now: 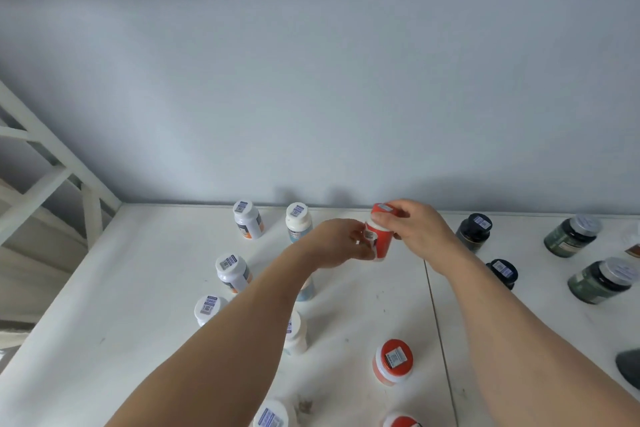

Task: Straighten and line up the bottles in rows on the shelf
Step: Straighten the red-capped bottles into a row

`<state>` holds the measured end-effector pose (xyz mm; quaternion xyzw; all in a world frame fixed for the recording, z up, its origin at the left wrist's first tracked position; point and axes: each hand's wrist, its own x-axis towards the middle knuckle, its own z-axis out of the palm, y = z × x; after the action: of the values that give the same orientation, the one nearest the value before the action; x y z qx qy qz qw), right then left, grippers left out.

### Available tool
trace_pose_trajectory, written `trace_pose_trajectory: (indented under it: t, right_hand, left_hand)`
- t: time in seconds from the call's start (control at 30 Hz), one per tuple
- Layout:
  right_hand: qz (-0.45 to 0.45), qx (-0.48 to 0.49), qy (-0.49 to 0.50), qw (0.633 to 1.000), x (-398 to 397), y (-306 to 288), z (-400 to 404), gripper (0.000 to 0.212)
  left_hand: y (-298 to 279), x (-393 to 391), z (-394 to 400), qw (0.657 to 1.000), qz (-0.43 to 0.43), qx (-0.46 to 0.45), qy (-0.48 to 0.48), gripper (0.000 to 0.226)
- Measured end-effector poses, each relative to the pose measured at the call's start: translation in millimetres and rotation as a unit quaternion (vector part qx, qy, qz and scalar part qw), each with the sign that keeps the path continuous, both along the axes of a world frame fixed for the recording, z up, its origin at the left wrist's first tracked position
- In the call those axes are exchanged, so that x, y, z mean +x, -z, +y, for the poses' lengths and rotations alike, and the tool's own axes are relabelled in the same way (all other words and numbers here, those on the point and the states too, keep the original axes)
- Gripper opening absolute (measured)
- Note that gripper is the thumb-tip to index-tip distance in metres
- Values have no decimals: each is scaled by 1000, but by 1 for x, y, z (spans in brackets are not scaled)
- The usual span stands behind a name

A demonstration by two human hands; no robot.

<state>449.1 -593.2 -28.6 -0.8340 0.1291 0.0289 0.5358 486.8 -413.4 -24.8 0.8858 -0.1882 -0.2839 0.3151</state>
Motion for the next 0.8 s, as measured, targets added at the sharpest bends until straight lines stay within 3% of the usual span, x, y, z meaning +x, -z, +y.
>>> trace_pose_trajectory:
  t: [0.07, 0.17, 0.47, 0.7, 0.8]
  right_hand:
    - [-4, 16, 7, 1000, 2, -5, -1, 36]
    - [-3, 44, 26, 999, 4, -15, -1, 32]
    - [13, 37, 23, 999, 11, -21, 0, 34]
    - [12, 35, 20, 999, 14, -19, -8, 35]
    - [5, 7, 11, 1000, 14, -13, -10, 33]
  left_hand:
    - [-2, 2, 0, 998, 30, -53, -10, 25]
    - [-9, 4, 0, 989, 87, -118, -22, 28]
    - [-8, 14, 2, 973, 155, -168, -11, 33]
    - [-6, 20, -3, 977, 143, -157, 2, 33]
    - [-8, 21, -8, 995, 58, -82, 29, 29]
